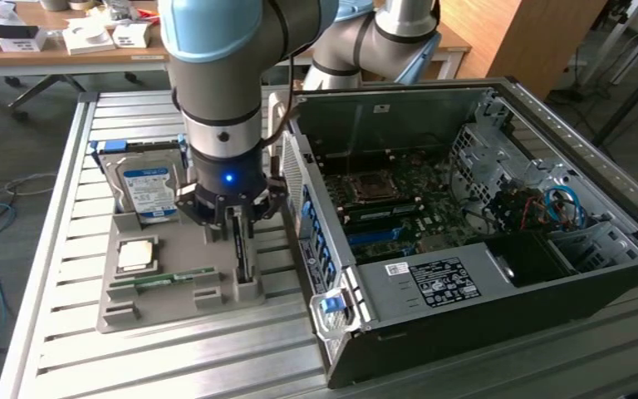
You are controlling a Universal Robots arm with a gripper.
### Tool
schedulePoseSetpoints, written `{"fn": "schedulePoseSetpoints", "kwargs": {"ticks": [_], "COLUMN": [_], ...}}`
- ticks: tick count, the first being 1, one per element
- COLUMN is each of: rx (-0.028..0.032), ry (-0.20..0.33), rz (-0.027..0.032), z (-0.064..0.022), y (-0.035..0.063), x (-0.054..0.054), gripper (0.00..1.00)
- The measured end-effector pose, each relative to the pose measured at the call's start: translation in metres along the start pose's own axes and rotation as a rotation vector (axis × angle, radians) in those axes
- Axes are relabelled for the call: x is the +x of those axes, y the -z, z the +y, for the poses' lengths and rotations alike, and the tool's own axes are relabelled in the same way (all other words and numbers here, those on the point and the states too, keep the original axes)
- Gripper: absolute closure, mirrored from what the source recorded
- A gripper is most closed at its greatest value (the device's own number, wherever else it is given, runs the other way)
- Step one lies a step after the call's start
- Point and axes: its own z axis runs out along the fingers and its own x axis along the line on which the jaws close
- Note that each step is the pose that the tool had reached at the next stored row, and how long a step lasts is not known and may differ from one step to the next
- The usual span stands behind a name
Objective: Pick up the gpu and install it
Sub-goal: 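Pick up the gpu and move the gpu toward the slot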
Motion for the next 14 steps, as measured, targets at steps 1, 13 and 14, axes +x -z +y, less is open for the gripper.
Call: {"fn": "schedulePoseSetpoints", "kwargs": {"ticks": [1, 13, 14], "rx": [-0.0001, 0.0008, 0.0009], "ry": [-0.001, -0.003, -0.003], "rz": [0.0, -0.0001, -0.0001], "z": [0.0006, 0.0006, 0.0005], "y": [-0.0003, -0.0029, -0.0029], "x": [0.0006, -0.0013, -0.0013], "gripper": [0.58, 0.58, 0.58]}}
